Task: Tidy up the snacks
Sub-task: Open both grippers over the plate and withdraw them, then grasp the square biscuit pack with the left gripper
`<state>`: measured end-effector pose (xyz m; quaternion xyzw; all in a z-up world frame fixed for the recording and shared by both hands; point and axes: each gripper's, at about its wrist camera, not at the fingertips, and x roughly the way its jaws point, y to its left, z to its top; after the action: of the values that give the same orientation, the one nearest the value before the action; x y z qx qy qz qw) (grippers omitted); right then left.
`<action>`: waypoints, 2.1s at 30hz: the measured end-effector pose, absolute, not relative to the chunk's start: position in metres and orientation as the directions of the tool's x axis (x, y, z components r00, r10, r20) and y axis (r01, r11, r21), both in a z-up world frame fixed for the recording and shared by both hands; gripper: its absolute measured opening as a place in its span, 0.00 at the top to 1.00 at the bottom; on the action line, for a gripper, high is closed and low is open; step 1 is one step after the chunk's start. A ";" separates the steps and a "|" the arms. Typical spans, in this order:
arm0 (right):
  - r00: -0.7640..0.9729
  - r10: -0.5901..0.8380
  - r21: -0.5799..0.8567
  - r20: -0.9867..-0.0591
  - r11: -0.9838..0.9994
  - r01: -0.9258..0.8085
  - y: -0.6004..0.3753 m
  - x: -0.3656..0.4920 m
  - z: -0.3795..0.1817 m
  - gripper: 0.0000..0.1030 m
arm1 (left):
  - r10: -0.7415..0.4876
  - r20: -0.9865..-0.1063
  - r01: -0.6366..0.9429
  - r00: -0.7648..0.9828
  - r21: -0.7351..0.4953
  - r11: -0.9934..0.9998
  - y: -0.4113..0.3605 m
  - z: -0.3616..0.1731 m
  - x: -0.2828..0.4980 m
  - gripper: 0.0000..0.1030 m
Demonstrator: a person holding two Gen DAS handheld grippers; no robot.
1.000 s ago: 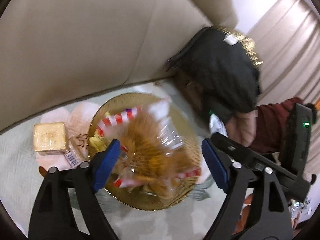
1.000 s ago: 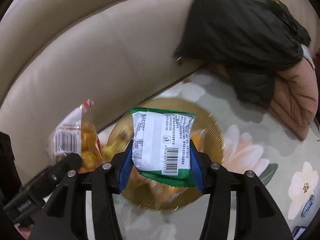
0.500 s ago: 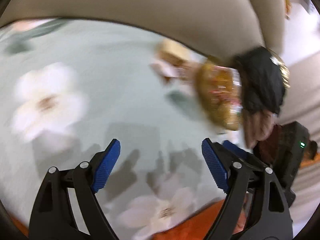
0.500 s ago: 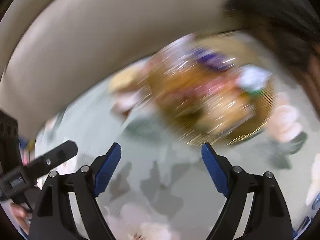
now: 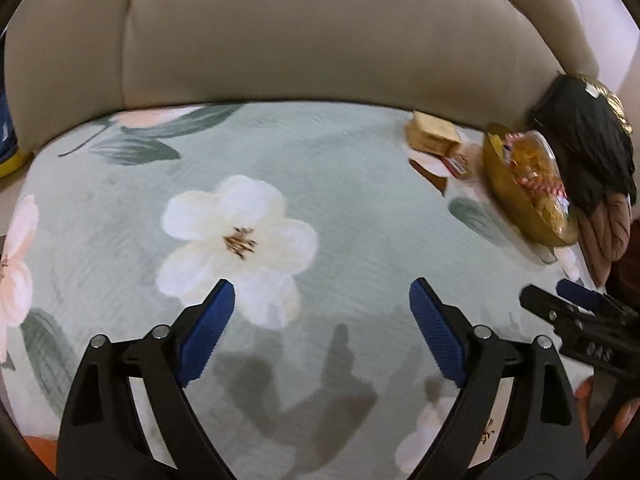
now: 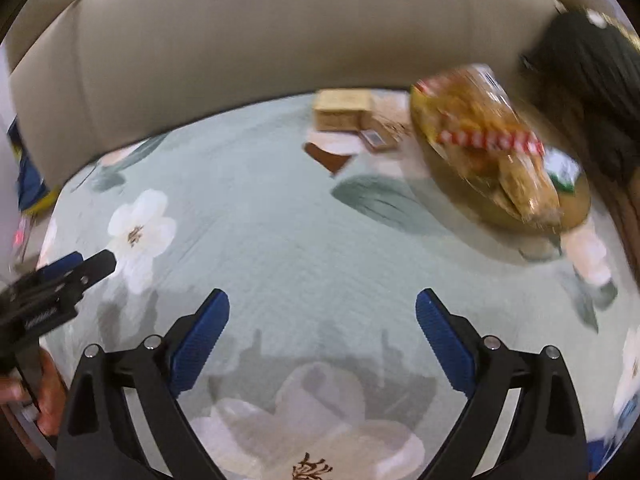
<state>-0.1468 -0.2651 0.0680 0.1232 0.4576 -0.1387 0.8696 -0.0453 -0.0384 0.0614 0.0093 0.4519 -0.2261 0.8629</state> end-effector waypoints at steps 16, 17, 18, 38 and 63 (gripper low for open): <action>0.504 -0.157 0.016 -0.850 0.946 0.323 -0.249 -0.143 0.063 0.07 | -0.374 -0.806 0.439 0.458 -0.161 0.884 -0.050 0.054 -0.058 0.11; 0.507 -0.160 0.012 -0.847 0.948 0.319 -0.248 -0.143 0.064 0.07 | -0.374 -0.809 0.439 0.453 -0.163 0.883 -0.051 0.052 -0.057 0.10; 0.512 -0.161 0.014 -0.844 0.947 0.320 -0.248 -0.144 0.065 0.07 | -0.376 -0.812 0.441 0.446 -0.166 0.882 -0.051 0.051 -0.057 0.10; 0.509 -0.001 0.266 -0.861 0.852 0.451 -0.298 -0.143 0.062 0.06 | -0.465 -0.798 0.492 0.382 -0.251 0.834 -0.075 0.069 -0.029 0.08; 0.498 0.037 0.401 -0.866 0.646 0.650 -0.348 -0.058 0.011 0.17 | -0.475 -0.851 0.930 0.225 0.043 0.364 -0.342 0.051 0.154 0.03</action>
<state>-0.0583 -0.3478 0.0115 0.3723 0.4610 -0.1960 0.7813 0.1545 -0.3417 0.0513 0.2902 0.3921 -0.4835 0.7269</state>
